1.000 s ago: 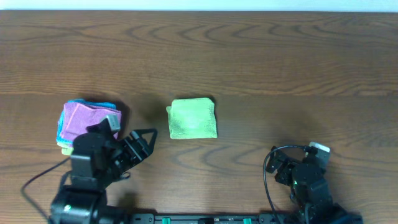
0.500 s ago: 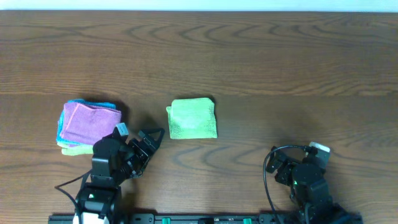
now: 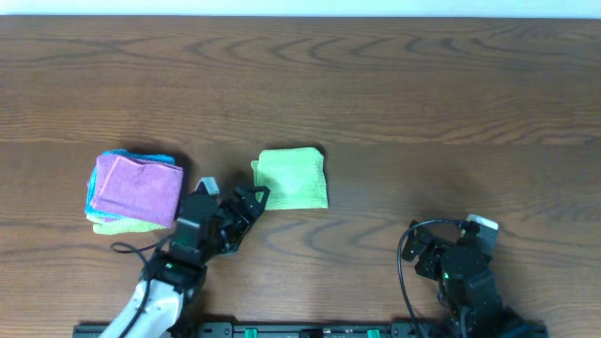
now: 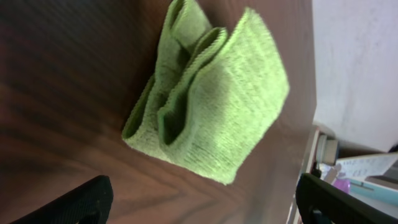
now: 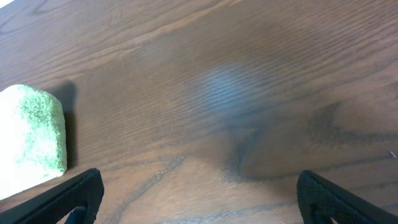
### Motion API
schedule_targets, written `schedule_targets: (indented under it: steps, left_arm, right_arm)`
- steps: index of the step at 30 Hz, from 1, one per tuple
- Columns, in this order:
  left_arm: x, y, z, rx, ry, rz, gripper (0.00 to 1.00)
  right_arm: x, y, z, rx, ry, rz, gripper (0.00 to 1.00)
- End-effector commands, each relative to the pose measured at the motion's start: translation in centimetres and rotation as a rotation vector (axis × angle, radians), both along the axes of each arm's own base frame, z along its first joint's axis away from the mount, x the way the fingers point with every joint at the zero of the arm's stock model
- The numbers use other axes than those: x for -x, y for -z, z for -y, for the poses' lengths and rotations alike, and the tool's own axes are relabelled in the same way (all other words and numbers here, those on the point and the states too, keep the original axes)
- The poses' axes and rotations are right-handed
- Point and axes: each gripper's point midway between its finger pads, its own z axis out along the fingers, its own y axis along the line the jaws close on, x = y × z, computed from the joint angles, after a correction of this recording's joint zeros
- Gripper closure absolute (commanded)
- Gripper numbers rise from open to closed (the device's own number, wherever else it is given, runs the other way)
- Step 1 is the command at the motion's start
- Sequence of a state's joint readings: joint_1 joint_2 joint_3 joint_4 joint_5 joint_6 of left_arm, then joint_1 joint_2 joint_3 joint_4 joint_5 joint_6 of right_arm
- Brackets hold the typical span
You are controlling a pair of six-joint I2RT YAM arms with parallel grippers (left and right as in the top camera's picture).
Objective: Fold the cloth
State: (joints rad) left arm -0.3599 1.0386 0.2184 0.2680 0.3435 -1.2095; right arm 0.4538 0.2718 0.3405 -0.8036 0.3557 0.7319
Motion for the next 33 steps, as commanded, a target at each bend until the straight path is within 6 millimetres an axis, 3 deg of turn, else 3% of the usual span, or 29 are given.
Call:
schedule_targets:
  steps: [1,15,24,33]
  left_arm:
    - [-0.3,1.1,0.2,-0.013,-0.022,-0.025,0.05]
    - [-0.8,3.8,0.1,-0.056,-0.063,-0.077,0.05]
    - [-1.1,5.1,1.3,-0.047,-0.073,-0.086,0.05]
    - [-1.8,6.5,0.7,-0.086,-0.113,-0.092,0.04]
  right_arm:
    - [0.0,-0.1,0.3,-0.005,0.024,0.007,0.01]
    - [0.0,-0.1,0.3,-0.005,0.024,0.007,0.01]
    - [0.0,-0.1,0.3,-0.005,0.024,0.007,0.01]
    - [0.0,-0.1,0.3,-0.005,0.024,0.007,0.01]
